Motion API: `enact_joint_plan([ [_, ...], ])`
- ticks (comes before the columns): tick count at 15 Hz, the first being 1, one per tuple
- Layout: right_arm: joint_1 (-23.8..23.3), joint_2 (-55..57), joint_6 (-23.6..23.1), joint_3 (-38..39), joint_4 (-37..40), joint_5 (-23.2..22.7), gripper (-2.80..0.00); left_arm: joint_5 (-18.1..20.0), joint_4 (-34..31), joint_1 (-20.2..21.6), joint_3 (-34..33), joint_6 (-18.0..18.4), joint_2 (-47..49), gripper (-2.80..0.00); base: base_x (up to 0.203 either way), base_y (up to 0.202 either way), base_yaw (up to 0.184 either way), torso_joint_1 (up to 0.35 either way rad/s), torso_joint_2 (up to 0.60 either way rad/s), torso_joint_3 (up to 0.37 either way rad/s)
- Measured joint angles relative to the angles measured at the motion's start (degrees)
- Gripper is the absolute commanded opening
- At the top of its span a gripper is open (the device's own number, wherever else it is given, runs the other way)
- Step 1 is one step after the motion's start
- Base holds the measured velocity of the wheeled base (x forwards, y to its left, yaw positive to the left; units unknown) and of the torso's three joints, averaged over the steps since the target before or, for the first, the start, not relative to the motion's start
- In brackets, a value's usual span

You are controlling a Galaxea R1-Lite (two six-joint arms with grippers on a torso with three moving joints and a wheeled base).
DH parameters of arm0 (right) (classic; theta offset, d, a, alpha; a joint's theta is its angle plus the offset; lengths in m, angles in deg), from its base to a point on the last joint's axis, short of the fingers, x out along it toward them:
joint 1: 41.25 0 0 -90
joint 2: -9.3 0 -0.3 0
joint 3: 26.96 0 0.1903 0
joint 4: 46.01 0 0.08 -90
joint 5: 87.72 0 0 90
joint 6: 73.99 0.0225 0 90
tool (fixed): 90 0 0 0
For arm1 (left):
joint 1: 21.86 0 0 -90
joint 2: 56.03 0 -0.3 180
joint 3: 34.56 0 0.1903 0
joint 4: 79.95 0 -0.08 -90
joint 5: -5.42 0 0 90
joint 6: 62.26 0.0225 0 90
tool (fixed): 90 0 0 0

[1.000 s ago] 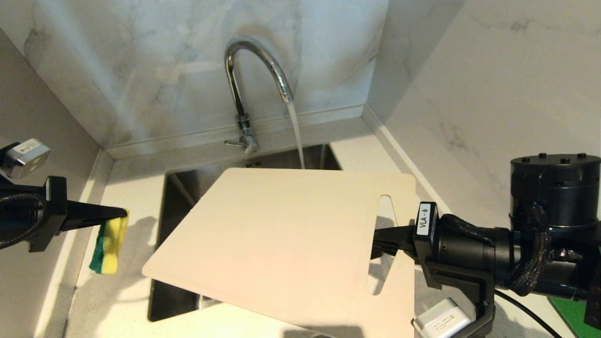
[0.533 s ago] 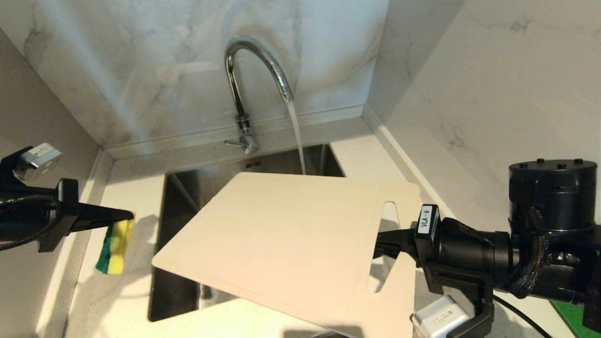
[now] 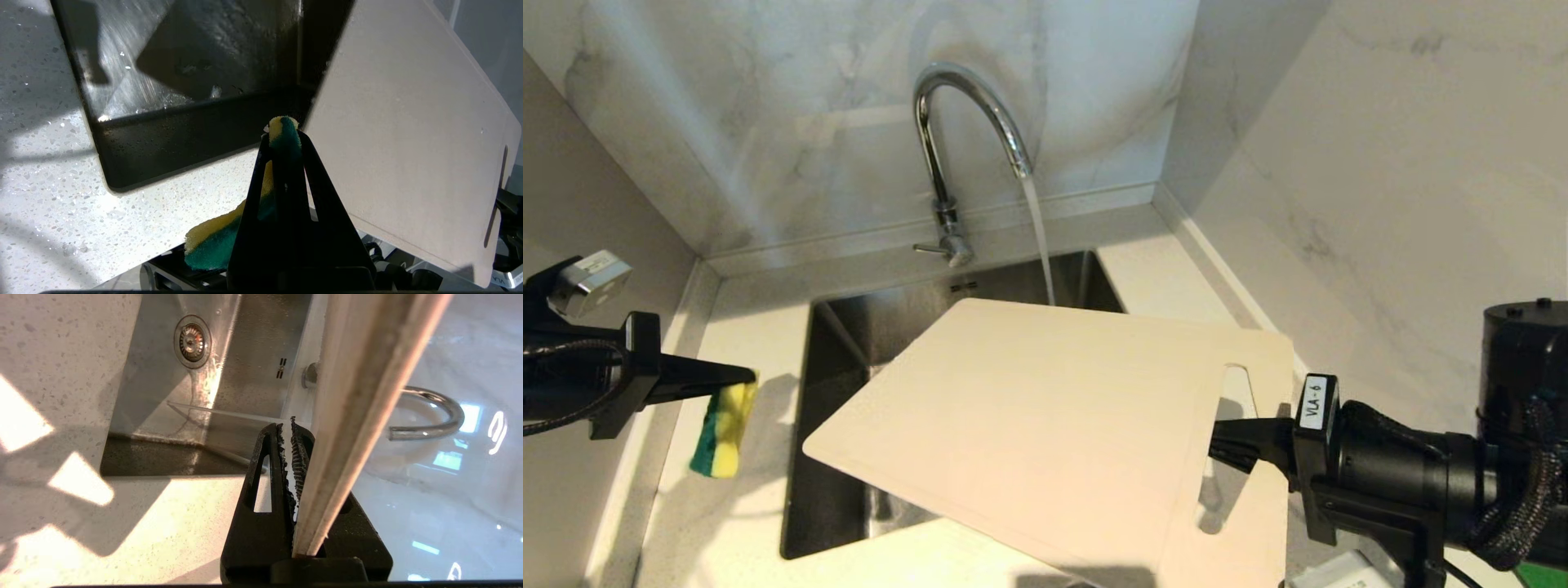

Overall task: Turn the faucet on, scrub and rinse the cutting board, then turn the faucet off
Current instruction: Put down the cutting board

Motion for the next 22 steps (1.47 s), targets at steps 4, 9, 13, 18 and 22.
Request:
enact_joint_plan([
  [4, -0.11, -3.47, 1.58, 3.87, 0.10, 0.11, -2.80, -0.17, -0.04, -0.12, 0.00, -0.02, 0.11, -2.80, 0.000, 0.000, 0.000, 0.000, 0.00, 0.000],
  [9, -0.38, -4.92, 1.72, 4.68, 0.06, 0.02, -2.80, -1.96, 0.02, -0.06, 0.50, -0.03, 0.50, -2.80, 0.000, 0.000, 0.000, 0.000, 0.00, 0.000],
  [13, -0.61, -5.44, 1.72, 5.12, 0.10, 0.44, -2.80, -2.07, -0.04, 0.05, 0.50, -0.02, 0.78, -2.80, 0.000, 0.000, 0.000, 0.000, 0.00, 0.000],
  [18, -4.24, -5.58, 1.78, 5.32, 0.17, 0.60, -2.80, -2.14, -0.04, 0.05, 0.98, -0.02, 1.63, -2.80, 0.000, 0.000, 0.000, 0.000, 0.00, 0.000],
  [22, -5.13, -5.60, 1.82, 5.39, 0.14, 0.60, -2.80, -2.12, -0.10, 0.02, 1.16, -0.01, 2.27, -2.80, 0.000, 0.000, 0.000, 0.000, 0.00, 0.000],
])
